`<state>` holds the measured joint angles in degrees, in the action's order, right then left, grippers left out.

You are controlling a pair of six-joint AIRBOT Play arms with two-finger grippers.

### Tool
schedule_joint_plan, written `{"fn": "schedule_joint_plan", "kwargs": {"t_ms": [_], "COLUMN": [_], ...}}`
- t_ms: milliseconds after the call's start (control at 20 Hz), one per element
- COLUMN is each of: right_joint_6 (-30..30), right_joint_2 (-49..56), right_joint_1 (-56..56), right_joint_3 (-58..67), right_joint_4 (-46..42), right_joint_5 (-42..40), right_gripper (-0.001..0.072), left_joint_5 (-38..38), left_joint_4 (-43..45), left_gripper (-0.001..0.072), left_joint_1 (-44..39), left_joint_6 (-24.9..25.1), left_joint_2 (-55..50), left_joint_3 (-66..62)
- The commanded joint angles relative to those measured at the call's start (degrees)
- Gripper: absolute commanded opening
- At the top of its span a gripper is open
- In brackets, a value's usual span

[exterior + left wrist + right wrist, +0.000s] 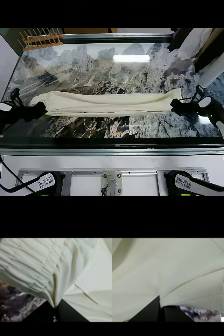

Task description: Fold the clothes and pants, and hang the long-sleeved shirts on hangers.

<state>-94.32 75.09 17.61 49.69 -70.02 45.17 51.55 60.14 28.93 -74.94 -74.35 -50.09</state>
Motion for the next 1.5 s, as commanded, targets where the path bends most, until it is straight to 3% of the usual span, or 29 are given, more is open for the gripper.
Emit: {"fn": "schedule_joint_plan", "kwargs": {"t_ms": [0, 350, 400, 450, 500, 550, 700, 800, 1000, 1050, 1100, 1150, 1300, 1450], "right_joint_6": [-0.02, -0.02, -0.02, 0.00, 0.22, 2.16, 7.74, 10.91, 20.09, 22.45, 25.00, 26.88, 31.52, 37.18], "right_joint_2": [-8.48, -18.03, -18.78, -19.67, -20.72, -21.66, -22.56, -20.39, -8.96, -5.44, -1.68, 1.64, 10.01, 14.91], "right_joint_1": [0.02, 0.04, 0.13, 0.15, 0.17, 0.24, 5.07, 11.93, 25.81, 27.93, 29.62, 30.75, 31.23, 30.34], "right_joint_3": [-8.96, -20.79, -20.70, -20.22, -19.04, -17.33, -9.68, -5.38, 1.27, 2.64, 4.00, 5.09, 7.06, 7.15], "right_joint_4": [-5.46, -5.11, -4.66, -4.35, -4.44, -4.46, -5.68, -5.90, -5.16, -4.26, -2.84, -1.55, 2.29, 10.19], "right_joint_5": [3.82, 8.94, 9.51, 10.64, 12.70, 15.28, 23.21, 23.61, 24.28, 25.16, 26.32, 26.99, 27.32, 28.02], "right_gripper": [0.0012, 0.0026, 0.0122, 0.0463, 0.0720, 0.0720, 0.0720, 0.0720, 0.0720, 0.0720, 0.0720, 0.0720, 0.0720, 0.0720], "left_joint_5": [2.19, 2.03, 2.91, 4.31, 5.90, 8.02, 11.78, 13.44, 12.63, 12.02, 11.19, 9.92, 5.57, 4.00], "left_joint_4": [0.33, 0.28, 0.28, 0.26, 0.24, 0.24, -0.24, -0.28, -0.26, -0.28, -0.31, -0.31, -0.24, -0.31], "left_gripper": [0.0020, 0.0022, 0.0169, 0.0474, 0.0543, 0.0544, 0.0543, 0.0543, 0.0541, 0.0406, 0.0108, 0.0026, 0.0020, 0.0020], "left_joint_1": [4.26, 9.42, 9.79, 9.86, 9.86, 9.86, 8.09, 4.44, -9.27, -13.51, -18.29, -23.17, -37.83, -48.76], "left_joint_6": [7.69, 12.79, 12.76, 12.00, 11.06, 10.27, 6.95, 5.53, -0.48, -2.40, -3.82, -4.44, -9.31, -11.10], "left_joint_2": [4.96, 10.38, 10.82, 11.34, 11.85, 12.41, 14.88, 16.44, 18.97, 19.17, 19.08, 18.69, 14.47, 7.04], "left_joint_3": [6.25, 16.11, 15.23, 13.62, 11.52, 8.79, 2.23, -0.63, -0.20, 0.66, 1.51, 2.16, 1.42, -3.37]}}
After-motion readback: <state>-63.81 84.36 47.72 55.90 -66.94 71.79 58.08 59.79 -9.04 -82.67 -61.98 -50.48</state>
